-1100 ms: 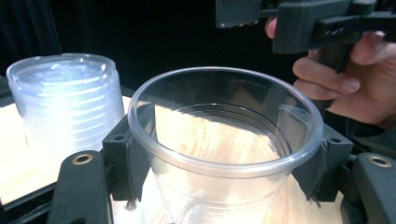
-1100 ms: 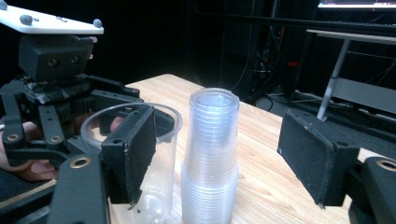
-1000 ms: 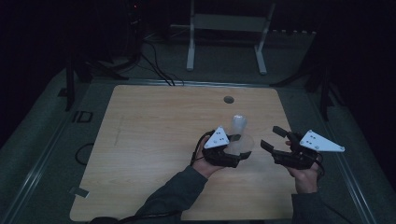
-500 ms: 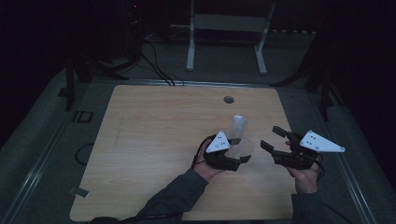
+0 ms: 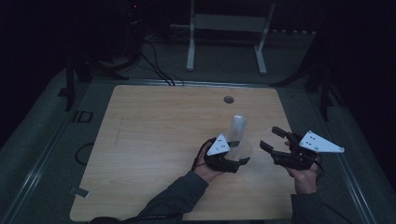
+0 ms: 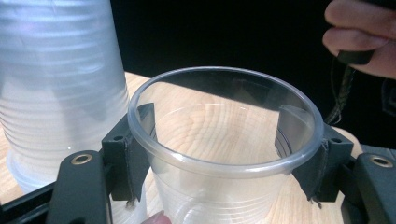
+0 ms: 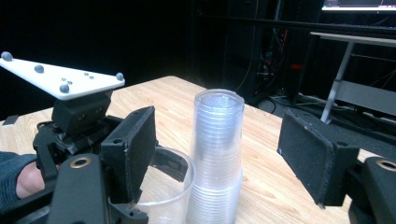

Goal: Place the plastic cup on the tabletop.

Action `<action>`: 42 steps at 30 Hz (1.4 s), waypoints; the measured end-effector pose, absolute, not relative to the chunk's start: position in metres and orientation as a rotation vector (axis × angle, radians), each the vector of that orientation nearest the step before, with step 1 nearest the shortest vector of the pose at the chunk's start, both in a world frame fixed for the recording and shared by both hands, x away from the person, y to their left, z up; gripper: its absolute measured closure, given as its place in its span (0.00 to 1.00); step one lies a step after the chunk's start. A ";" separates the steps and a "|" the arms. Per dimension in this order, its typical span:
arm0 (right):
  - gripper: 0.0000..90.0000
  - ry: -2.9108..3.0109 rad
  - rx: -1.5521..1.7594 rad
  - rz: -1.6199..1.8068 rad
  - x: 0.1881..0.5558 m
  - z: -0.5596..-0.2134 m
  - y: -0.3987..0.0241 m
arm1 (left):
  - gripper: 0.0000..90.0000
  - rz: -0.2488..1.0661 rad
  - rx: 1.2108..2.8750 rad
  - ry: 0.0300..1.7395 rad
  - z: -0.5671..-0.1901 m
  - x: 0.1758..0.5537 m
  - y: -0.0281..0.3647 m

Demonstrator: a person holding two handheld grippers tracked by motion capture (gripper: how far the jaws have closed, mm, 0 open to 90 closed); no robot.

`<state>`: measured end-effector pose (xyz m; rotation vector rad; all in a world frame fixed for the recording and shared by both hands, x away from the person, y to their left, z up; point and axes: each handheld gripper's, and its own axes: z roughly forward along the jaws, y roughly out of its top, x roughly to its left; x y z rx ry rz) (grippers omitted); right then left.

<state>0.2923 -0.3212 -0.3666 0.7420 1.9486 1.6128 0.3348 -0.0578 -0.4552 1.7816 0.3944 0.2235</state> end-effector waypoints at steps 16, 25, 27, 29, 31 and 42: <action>0.32 1.955 0.734 1.617 0.293 -0.368 -0.320 | 0.33 0.219 1.827 0.410 -0.472 0.340 -0.066; 0.32 1.953 0.732 1.619 0.292 -0.368 -0.320 | 0.33 0.216 1.855 0.404 -0.477 0.341 -0.072; 0.32 1.954 0.733 1.618 0.293 -0.368 -0.320 | 0.33 0.216 1.860 0.404 -0.478 0.342 -0.073; 0.32 1.954 0.733 1.619 0.293 -0.368 -0.320 | 0.33 0.220 1.868 0.401 -0.479 0.343 -0.073; 0.32 1.954 0.732 1.620 0.293 -0.368 -0.320 | 0.32 0.218 1.873 0.403 -0.480 0.344 -0.073; 0.32 1.951 0.728 1.618 0.292 -0.367 -0.321 | 0.31 0.215 1.912 0.401 -0.485 0.344 -0.073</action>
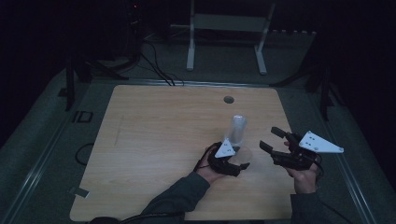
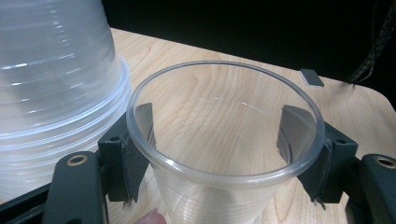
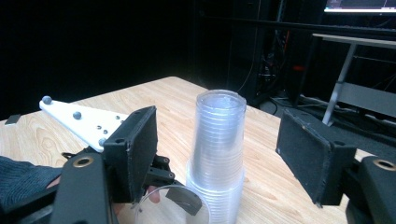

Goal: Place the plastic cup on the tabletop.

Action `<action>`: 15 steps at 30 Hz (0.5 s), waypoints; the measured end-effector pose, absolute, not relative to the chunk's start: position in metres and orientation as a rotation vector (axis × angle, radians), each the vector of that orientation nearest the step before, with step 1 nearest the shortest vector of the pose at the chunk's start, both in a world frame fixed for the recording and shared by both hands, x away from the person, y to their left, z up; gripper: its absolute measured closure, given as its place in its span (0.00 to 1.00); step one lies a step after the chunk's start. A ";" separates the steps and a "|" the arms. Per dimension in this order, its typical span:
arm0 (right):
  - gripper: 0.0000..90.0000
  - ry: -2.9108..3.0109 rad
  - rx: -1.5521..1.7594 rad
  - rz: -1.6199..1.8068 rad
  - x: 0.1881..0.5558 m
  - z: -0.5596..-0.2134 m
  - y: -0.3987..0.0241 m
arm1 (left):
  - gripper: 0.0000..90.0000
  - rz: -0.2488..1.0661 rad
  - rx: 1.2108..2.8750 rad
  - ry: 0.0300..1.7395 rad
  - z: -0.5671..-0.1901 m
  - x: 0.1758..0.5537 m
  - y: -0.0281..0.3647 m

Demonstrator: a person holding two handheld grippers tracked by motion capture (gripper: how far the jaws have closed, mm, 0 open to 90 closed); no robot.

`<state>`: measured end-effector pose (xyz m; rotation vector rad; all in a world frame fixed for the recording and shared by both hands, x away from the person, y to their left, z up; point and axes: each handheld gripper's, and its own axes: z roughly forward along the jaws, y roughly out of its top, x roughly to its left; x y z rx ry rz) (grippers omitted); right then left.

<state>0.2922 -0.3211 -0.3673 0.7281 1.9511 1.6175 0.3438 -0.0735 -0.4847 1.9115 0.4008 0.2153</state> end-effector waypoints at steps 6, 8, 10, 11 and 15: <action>0.32 1.945 0.731 1.621 0.291 -0.367 -0.322 | 0.24 0.212 1.963 0.423 -0.486 0.343 -0.073; 0.32 1.945 0.732 1.621 0.292 -0.367 -0.322 | 0.23 0.215 1.969 0.432 -0.487 0.342 -0.071; 0.32 1.948 0.733 1.619 0.292 -0.368 -0.322 | 0.21 0.211 1.972 0.440 -0.487 0.342 -0.069; 0.32 1.949 0.733 1.619 0.292 -0.368 -0.322 | 0.21 0.214 1.979 0.440 -0.486 0.342 -0.068; 0.32 1.951 0.733 1.618 0.292 -0.368 -0.321 | 0.19 0.218 1.969 0.446 -0.483 0.340 -0.062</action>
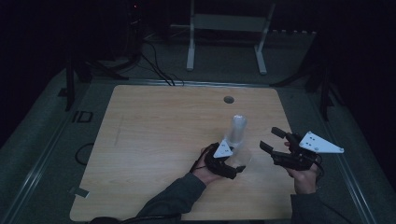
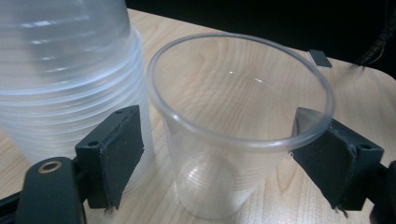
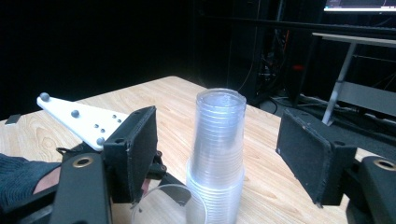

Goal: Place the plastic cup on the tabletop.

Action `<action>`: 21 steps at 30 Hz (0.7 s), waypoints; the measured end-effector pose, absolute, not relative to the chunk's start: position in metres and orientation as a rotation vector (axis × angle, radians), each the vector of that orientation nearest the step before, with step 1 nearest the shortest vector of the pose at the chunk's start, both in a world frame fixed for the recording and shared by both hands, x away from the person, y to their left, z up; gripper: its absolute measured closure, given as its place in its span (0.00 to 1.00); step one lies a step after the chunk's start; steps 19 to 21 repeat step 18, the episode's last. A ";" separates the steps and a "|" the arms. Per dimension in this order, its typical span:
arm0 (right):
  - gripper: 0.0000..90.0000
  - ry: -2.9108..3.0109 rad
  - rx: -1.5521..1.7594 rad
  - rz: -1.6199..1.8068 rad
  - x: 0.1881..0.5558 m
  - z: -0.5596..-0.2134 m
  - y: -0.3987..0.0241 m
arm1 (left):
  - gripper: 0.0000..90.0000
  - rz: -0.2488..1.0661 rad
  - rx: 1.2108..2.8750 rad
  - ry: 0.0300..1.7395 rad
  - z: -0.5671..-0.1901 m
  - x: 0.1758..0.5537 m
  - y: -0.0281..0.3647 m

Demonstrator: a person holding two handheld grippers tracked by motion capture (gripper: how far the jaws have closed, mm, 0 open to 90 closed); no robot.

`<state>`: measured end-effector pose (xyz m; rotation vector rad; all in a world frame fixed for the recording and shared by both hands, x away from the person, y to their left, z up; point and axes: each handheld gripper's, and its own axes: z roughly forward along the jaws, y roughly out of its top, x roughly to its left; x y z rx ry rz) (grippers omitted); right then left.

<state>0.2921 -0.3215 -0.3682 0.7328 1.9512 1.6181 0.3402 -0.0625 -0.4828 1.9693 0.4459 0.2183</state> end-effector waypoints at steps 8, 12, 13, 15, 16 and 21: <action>0.31 1.954 0.740 1.617 0.292 -0.370 -0.322 | 0.18 0.221 1.956 0.441 -0.475 0.334 -0.051; 0.31 1.953 0.744 1.615 0.292 -0.370 -0.323 | 0.18 0.227 1.961 0.439 -0.474 0.333 -0.046; 0.31 1.952 0.745 1.616 0.291 -0.370 -0.323 | 0.18 0.225 1.960 0.444 -0.475 0.332 -0.043; 0.31 1.953 0.745 1.615 0.291 -0.370 -0.324 | 0.18 0.228 1.960 0.449 -0.476 0.332 -0.041; 0.31 1.954 0.746 1.615 0.292 -0.371 -0.324 | 0.18 0.224 1.960 0.451 -0.476 0.332 -0.040; 0.31 1.953 0.747 1.614 0.292 -0.371 -0.324 | 0.18 0.223 1.960 0.458 -0.477 0.331 -0.037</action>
